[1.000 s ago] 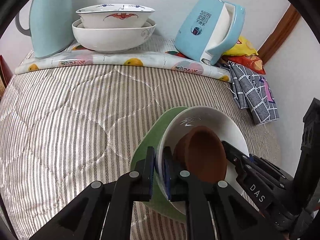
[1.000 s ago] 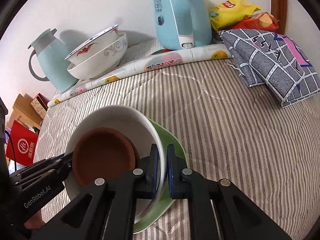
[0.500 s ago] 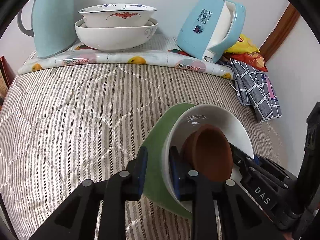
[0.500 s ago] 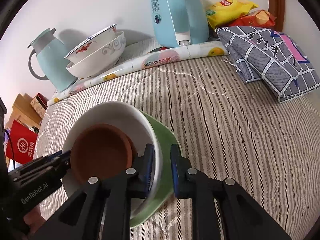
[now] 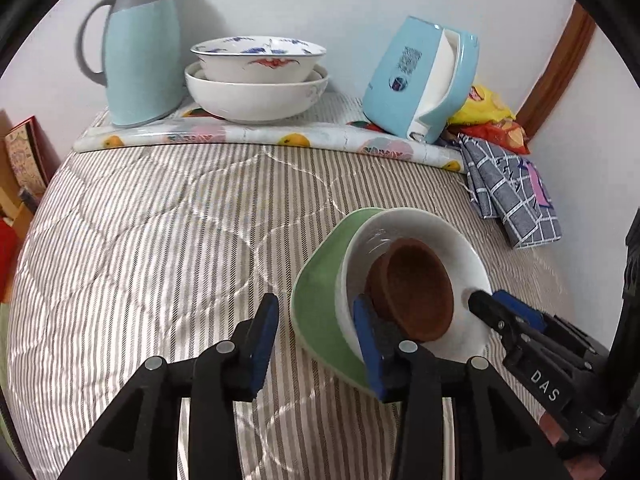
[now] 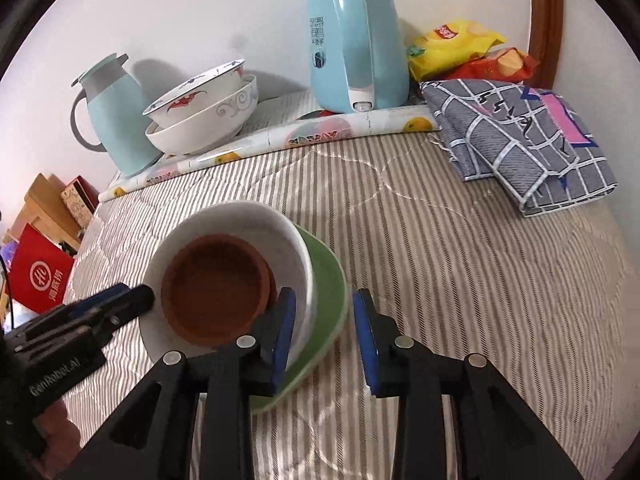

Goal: Organize plates and bowls

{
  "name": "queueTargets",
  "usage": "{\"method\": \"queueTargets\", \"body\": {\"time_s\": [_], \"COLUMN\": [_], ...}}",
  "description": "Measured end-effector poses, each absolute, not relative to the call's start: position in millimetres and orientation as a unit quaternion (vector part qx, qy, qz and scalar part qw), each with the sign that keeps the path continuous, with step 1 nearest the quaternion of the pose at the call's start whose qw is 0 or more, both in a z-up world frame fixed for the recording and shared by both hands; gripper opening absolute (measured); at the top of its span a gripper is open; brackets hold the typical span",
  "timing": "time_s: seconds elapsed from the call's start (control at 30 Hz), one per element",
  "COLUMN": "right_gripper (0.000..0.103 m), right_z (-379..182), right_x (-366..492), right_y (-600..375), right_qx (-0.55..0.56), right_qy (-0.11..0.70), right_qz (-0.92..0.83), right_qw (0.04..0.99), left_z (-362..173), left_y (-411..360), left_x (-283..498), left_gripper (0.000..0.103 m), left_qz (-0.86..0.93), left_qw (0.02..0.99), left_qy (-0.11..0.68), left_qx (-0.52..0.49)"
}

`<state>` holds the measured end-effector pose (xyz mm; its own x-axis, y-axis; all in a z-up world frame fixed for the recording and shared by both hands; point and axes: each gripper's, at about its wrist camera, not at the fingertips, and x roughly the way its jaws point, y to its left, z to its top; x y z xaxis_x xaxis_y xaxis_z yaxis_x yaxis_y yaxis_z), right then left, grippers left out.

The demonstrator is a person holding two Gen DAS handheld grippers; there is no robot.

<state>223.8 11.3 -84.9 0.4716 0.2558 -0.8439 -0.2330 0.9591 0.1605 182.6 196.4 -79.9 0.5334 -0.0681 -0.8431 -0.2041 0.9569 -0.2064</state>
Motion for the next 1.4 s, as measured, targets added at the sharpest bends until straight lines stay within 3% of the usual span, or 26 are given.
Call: {"method": "queueTargets", "body": {"time_s": [0.23, 0.37, 0.47, 0.9, 0.97, 1.13, 1.4], "right_gripper": [0.044, 0.058, 0.068, 0.068, 0.078, 0.090, 0.096], "right_z": [-62.9, -43.9, -31.0, 5.8, 8.5, 20.1, 37.3], "right_x": [198.9, 180.6, 164.9, 100.3, 88.9, 63.5, 38.2], "right_y": [2.3, -7.8, -18.9, -65.5, -73.0, -87.8, -103.3], "right_qx": [-0.002, -0.010, -0.001, 0.003, 0.001, -0.014, -0.026], "right_qy": [0.478, 0.457, 0.442, 0.420, 0.414, 0.391, 0.372], "right_qz": [0.136, 0.121, 0.114, 0.095, 0.089, 0.067, 0.041], "right_qw": [0.868, 0.881, 0.890, 0.902, 0.906, 0.918, 0.927], "left_z": [-63.7, -50.3, -37.8, 6.9, 11.9, 17.1, 19.2], "left_y": [189.2, 179.5, 169.9, 117.1, 109.1, 93.2, 78.8], "left_x": [160.9, 146.0, 132.5, 76.1, 65.4, 44.9, 21.4], "left_gripper": [0.042, 0.042, 0.048, 0.071, 0.073, 0.082, 0.084], "left_qz": [0.055, 0.062, 0.065, 0.060, 0.058, 0.060, 0.039], "left_qw": [0.873, 0.879, 0.888, 0.913, 0.917, 0.922, 0.924], "left_qy": [0.466, 0.455, 0.440, 0.392, 0.382, 0.371, 0.368], "left_qx": [-0.131, -0.125, -0.119, -0.100, -0.100, -0.094, -0.101]}}
